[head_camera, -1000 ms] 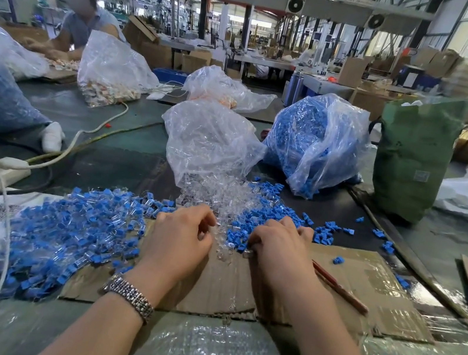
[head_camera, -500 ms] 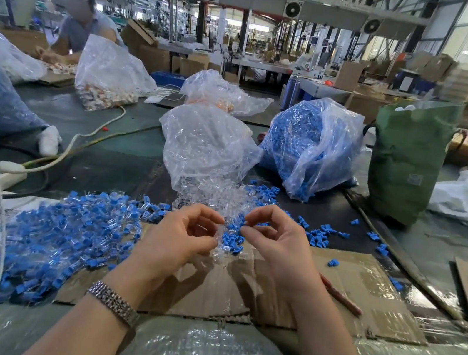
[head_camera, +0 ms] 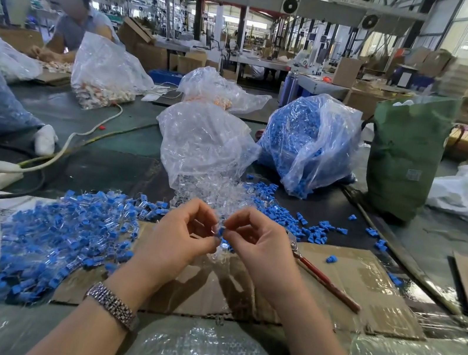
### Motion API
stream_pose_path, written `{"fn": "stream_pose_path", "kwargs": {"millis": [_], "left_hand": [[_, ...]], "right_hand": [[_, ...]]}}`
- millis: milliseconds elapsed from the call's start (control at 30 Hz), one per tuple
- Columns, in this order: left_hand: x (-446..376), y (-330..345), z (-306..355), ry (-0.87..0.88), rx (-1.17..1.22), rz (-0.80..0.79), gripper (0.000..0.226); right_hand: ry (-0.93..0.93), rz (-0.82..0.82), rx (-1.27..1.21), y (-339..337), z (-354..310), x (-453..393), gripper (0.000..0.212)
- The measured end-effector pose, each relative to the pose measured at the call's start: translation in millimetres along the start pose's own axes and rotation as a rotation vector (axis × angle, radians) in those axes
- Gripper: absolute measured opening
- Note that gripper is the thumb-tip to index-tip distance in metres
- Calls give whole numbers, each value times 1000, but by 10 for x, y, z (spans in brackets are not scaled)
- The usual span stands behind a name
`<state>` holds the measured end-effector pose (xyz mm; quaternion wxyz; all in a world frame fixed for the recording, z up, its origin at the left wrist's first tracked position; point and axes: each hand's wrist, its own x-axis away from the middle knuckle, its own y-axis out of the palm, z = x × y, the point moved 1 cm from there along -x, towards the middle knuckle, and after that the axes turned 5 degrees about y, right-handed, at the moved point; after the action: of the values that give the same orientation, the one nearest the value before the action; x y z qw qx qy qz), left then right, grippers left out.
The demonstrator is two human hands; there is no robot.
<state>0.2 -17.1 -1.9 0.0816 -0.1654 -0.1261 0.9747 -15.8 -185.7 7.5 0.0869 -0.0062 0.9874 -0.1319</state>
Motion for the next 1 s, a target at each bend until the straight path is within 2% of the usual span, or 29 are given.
{"fn": "stream_pose_path", "kwargs": {"millis": [100, 233, 300, 400, 700, 833, 900, 1000], "left_hand": [[-5, -4, 2, 8, 39, -19, 32], [-25, -24, 24, -78, 380, -26, 29], [-17, -33, 43, -144, 449, -86, 26], [-4, -49, 60, -177, 455, -130, 24], [-12, -77, 17, -117, 416, -132, 20], [-21, -74, 3, -121, 420, -128, 22], [-23, -76, -5, -131, 429, -96, 22], [-37, -75, -11, -138, 444, -52, 26]], "right_hand": [[-27, 9, 20, -10, -6, 3, 16], [-99, 37, -56, -54, -36, 0, 12], [-128, 15, -62, -65, -44, 5, 12], [-156, 6, -42, -84, -39, 3, 15], [-216, 14, 84, -110, -16, 0, 17], [-137, 0, 59, -177, -34, -5, 17], [-31, 52, 200, -278, -32, -17, 28], [280, 125, 883, -473, 11, -1, 64]]}}
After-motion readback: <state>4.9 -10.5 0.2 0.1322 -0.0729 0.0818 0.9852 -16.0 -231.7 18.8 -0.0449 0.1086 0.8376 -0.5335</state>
